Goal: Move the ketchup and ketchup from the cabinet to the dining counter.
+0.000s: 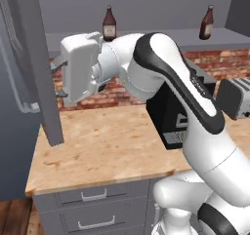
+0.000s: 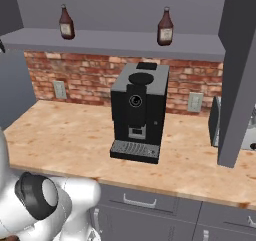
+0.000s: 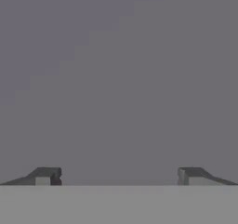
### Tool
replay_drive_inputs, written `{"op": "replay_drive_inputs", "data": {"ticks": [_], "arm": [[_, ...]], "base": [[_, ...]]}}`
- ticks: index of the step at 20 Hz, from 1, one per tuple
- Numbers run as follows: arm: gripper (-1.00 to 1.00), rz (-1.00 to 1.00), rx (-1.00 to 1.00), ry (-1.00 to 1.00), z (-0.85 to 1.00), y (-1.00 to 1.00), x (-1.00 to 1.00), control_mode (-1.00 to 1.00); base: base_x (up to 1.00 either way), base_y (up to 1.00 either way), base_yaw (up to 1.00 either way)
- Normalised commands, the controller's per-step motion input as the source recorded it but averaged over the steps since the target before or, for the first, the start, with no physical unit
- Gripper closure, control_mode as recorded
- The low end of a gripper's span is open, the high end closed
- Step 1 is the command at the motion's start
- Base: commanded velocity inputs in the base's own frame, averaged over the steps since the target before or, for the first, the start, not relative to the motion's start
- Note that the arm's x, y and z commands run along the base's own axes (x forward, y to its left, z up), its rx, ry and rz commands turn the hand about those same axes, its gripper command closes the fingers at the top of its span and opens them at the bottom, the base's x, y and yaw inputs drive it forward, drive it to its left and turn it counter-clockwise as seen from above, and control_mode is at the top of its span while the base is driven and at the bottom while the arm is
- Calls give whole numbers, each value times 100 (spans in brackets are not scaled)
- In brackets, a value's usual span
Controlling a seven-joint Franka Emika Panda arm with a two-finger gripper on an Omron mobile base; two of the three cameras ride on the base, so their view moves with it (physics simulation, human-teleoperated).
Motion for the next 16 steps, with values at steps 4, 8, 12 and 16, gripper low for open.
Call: {"op": "replay_drive_inputs", "data": {"ticks": [4,8,12,16], "arm": [[-100,0,-2,-24,0,29,-89,-100],[-100,-34,-16,-29,6,-60,-9,-100],[-100,-49,-21,-18,1,-72,1,-100],[-100,-48,-16,-20,3,-70,0,-100]], "base": [[0,0,0],[0,0,0],[0,0,0],[0,0,0]]}}
